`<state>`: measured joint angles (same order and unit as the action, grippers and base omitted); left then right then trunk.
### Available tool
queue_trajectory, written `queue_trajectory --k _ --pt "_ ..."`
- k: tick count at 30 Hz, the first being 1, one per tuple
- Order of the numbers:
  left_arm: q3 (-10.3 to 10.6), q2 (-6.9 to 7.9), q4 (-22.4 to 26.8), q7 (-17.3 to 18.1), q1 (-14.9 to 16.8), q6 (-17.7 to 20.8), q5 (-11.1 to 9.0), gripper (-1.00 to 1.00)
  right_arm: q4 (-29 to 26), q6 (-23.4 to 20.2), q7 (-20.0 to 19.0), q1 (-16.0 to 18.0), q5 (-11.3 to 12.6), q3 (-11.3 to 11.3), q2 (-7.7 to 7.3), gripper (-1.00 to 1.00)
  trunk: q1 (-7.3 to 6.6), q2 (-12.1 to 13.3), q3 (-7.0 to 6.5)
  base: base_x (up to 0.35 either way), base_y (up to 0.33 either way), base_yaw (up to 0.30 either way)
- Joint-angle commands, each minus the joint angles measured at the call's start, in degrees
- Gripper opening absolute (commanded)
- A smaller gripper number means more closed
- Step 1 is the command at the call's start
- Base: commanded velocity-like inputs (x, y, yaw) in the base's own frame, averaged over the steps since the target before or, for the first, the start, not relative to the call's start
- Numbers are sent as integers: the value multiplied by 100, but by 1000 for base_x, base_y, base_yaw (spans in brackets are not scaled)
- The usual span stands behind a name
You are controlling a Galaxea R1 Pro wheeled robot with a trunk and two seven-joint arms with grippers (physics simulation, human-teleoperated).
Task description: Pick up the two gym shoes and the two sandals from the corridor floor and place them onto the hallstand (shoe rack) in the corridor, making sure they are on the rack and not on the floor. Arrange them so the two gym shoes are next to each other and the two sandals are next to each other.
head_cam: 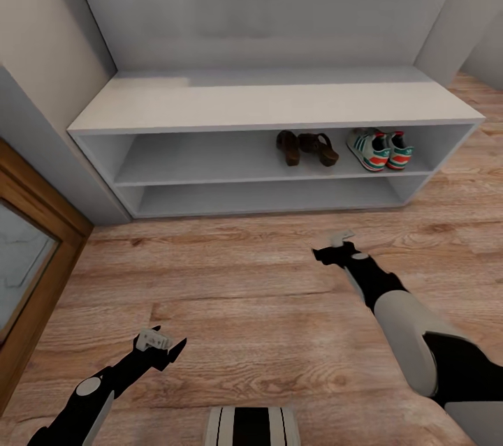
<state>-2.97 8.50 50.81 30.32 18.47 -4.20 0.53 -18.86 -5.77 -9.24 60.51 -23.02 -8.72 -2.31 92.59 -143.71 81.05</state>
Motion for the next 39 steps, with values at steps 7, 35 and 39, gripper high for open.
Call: queue_trajectory --k 7,35,39 --pt "-6 -7 -1 -5 0 0 -2 100 34 248 -420 -120 172 -16 -431 100 0 0 0 -1 0 0" --pt "-810 -22 -53 -7 -1 -13 -58 100 -1565 1636 -1004 -3180 968 -1288 -1539 100 0 0 0 0 0 0" --pt "-922 -25 -62 -4 -1 -20 -55 100 -1799 1642 -1239 -3452 974 -1567 -1564 100 0 0 0 0 0 0"
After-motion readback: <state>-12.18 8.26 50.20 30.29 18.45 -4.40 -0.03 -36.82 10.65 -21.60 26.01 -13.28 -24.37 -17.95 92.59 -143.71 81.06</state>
